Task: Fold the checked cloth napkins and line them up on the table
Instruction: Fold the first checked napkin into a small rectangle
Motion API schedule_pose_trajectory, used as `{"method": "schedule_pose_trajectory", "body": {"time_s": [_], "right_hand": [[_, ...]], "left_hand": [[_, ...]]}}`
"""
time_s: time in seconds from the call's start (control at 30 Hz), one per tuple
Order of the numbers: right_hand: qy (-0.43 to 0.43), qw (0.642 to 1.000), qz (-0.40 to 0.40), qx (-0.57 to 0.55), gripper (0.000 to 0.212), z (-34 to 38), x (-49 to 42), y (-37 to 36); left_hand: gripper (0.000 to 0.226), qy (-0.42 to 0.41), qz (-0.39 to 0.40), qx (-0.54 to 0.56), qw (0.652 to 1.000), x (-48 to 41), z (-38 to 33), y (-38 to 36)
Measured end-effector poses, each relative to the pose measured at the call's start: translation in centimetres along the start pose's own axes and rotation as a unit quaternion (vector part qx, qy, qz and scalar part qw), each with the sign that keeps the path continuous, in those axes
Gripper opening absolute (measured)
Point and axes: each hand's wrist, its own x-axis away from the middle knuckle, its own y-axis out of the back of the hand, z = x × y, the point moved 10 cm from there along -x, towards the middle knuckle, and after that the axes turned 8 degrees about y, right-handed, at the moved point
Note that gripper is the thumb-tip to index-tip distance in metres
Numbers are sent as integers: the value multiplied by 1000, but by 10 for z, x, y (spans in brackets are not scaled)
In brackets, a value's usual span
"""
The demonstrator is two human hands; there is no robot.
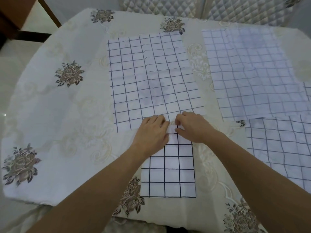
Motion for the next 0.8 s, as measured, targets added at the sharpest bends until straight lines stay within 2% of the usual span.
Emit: {"method": "schedule_pose_trajectory", "body": {"time_s": [0.27,0.37,0.47,0.53,0.6,0.67,0.73,0.8], "right_hand": [[52,997,-51,-38,14,7,3,14],[54,995,-72,-36,9,6,5,24],[38,996,-78,-12,12,2,7,29],[28,996,-79,-20,22,1,9,33],[29,996,-81,-29,30,4,11,39],[42,996,-79,-10,22,12,16,46],[42,997,-63,8,25,20,26,50],[44,997,-62,17,27,28,43,52]], "left_hand": [[32,-40,30,63,997,-21,0,6],[24,-51,32,71,996,-32,-1,11],[10,-39,16,83,996,-37,-2,22],[6,-34,9,91,995,-38,-4,29],[8,-38,-9,91,995,-35,-8,37],[7,-35,-26,92,995,-27,-12,48],[5,-34,-29,87,995,-15,-18,60],[17,-35,-18,71,997,3,-24,67]]}}
